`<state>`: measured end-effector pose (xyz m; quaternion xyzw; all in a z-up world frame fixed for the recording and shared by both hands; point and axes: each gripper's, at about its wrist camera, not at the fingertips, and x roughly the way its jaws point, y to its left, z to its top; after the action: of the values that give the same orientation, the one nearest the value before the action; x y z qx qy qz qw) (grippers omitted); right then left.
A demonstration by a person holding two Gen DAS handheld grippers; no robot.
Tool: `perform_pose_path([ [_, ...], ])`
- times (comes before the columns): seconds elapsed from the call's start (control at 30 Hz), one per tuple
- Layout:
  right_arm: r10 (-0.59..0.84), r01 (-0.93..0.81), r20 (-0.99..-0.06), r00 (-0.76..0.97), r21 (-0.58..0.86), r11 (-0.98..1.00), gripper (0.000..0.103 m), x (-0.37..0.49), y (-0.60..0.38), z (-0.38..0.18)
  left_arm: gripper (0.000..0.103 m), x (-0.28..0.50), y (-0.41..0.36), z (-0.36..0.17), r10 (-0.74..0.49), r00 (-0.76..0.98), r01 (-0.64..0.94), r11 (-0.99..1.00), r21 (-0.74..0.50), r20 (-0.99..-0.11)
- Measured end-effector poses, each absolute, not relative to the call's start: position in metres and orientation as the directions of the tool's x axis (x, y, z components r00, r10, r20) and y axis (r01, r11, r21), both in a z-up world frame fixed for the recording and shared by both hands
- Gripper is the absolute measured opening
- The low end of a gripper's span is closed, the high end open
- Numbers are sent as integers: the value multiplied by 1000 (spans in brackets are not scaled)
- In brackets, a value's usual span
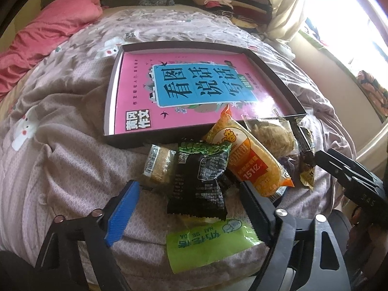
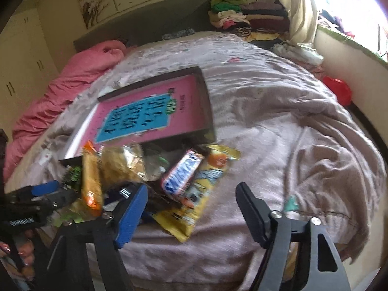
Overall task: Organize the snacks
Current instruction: 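Grasp the yellow ice-cream packet with the right tool while the left tool grasps the dark green packet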
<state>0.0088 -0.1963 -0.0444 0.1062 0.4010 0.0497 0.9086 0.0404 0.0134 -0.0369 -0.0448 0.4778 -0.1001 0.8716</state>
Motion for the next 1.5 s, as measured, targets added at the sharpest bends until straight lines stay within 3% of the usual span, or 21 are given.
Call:
perform_pose_path([
  [0.03,181,-8,-721,669,236,972,66,10,-195,-44,73,41,13,-37,-219,520,135,976,-173,-826],
  [0.37,175,128,-742,647,333,934,49,19,-227,-56,70,42,12,-39,-230,518,146,973,-179,-824],
  [0.83,235,129,-790,566,366,921,29,54,-224,-78,62,50,15,-41,-223,515,126,975,-185,-827],
  [0.97,246,107,-779,577,371,922,28,57,-225,-81,59,54,18,-42,-229,515,113,973,-199,-826],
  [1.23,246,77,-740,626,373,925,25,47,-229,-69,41,54,22,-40,-247,518,111,969,-222,-819],
  [1.5,249,77,-707,662,394,916,25,36,-238,-55,37,47,24,-25,-261,559,128,965,-229,-787],
])
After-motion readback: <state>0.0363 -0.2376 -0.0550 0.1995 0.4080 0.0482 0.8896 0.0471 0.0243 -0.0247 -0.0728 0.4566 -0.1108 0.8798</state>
